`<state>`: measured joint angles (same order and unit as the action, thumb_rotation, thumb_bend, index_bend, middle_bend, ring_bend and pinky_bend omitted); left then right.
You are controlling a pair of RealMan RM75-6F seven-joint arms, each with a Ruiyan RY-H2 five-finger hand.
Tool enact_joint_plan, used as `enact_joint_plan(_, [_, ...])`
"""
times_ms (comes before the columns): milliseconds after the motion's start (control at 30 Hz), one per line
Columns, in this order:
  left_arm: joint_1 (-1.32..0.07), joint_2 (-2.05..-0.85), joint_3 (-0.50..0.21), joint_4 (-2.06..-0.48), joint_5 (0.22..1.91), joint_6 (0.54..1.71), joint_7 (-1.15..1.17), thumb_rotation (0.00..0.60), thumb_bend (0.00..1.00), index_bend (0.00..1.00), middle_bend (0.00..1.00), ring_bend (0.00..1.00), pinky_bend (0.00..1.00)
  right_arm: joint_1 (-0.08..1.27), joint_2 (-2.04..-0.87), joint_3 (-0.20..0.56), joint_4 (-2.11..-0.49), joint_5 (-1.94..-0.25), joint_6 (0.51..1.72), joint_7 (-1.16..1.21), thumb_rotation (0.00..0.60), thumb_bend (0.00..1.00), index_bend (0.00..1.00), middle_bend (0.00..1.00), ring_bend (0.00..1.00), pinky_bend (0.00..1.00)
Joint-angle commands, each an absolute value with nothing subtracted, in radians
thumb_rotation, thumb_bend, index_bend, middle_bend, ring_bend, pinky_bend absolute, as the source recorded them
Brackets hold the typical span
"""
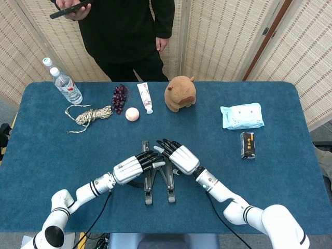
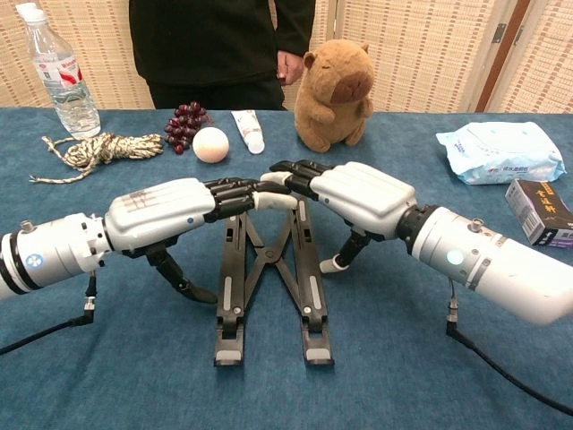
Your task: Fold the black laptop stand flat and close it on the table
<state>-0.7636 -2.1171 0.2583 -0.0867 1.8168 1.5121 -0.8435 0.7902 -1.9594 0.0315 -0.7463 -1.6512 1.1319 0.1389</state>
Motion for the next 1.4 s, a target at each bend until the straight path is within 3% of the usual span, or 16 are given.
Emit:
enact_joint_plan(33, [-0.766,-2.12,0.257,-0.088,1.816,1.518,-0.844,0.6,0.0,0.0,0.0,0.0,0.09,0.797,-1.969,0.032,-0.736,-1.654,1.133,0.144,0.6,0.0,0.0,0.0,0.0,0.23])
enact_joint_plan(967, [-0.761,-2.143,0.26,-0.087,1.816,1.54,-0.864,0.6,0.0,0.0,0.0,0.0,0.09,0.811,-1.99,0.029,-0.713,-1.652,1.139,0.144,0.6,0.0,0.0,0.0,0.0,0.23])
enact_joint_plan(1400, [-0.719,-2.117,0.216,-0.106,1.77,1.571,-0.851,0.6,0.0,0.0,0.0,0.0,0.1,0.771,-1.759,0.015,-1.045,-1.631,1.117,-0.018,0.6,0.0,0.0,0.0,0.0,0.23])
